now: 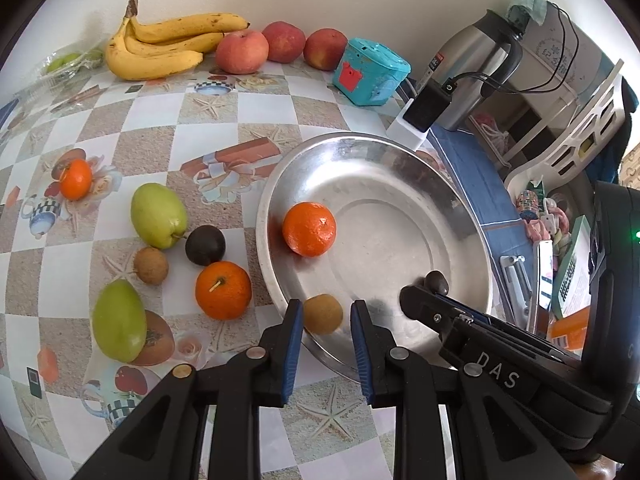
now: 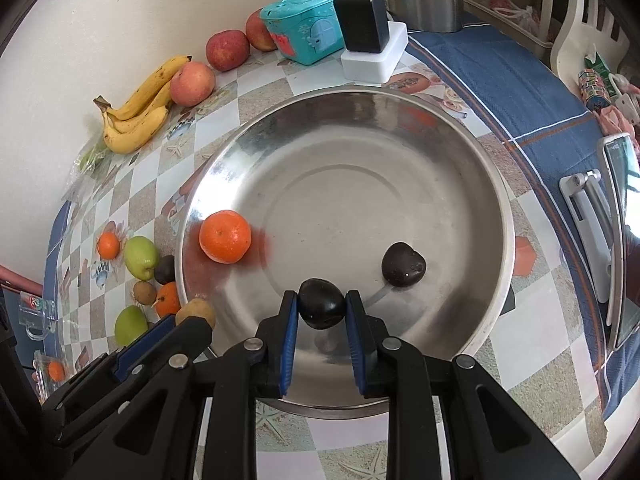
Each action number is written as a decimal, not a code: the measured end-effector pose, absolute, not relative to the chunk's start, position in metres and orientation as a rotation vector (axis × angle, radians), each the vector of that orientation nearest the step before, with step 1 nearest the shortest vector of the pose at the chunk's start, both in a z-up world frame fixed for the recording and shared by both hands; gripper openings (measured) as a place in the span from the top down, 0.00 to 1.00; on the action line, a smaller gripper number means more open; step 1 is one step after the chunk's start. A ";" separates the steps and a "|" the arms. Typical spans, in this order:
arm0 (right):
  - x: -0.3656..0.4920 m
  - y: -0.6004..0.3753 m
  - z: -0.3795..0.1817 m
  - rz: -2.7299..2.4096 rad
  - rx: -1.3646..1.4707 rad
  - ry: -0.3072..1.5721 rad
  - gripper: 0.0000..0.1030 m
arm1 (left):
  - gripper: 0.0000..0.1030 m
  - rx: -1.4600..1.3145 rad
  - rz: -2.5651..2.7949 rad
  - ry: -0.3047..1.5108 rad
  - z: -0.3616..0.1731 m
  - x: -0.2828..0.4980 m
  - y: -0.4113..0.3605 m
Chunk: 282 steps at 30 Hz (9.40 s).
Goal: Organize fruits
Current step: 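Drop the kiwi into the steel plate with the left tool while the right tool releases the plum there, then withdraw both open tools from the plate toward the loose fruit, then grasp the large green pear with the left tool, then grasp the mandarin orange with the right tool while the left tool holds the pear, then carry the pear into the plate and open the left tool while the right tool carries the orange, then open the right tool to drop the orange into the plate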
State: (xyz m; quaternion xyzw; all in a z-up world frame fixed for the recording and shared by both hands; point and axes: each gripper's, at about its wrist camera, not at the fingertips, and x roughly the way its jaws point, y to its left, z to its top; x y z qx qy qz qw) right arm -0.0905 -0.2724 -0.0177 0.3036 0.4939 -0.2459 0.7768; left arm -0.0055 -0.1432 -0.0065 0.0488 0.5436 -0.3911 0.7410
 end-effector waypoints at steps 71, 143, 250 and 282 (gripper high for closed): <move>-0.028 -0.181 -0.014 -0.358 0.337 1.116 0.09 | 0.00 -0.123 -0.265 1.307 -0.025 0.081 -0.014; -0.003 -0.157 -0.011 -0.219 0.210 1.028 0.55 | 0.59 -0.222 -0.343 1.375 -0.036 0.090 -0.014; -0.076 -0.290 -0.011 -0.585 0.533 1.028 0.62 | 0.50 0.159 -0.793 1.160 0.000 -0.008 -0.161; -0.055 -0.248 0.006 -0.500 0.410 1.043 0.30 | 0.12 -0.072 -0.285 1.228 -0.001 0.076 -0.045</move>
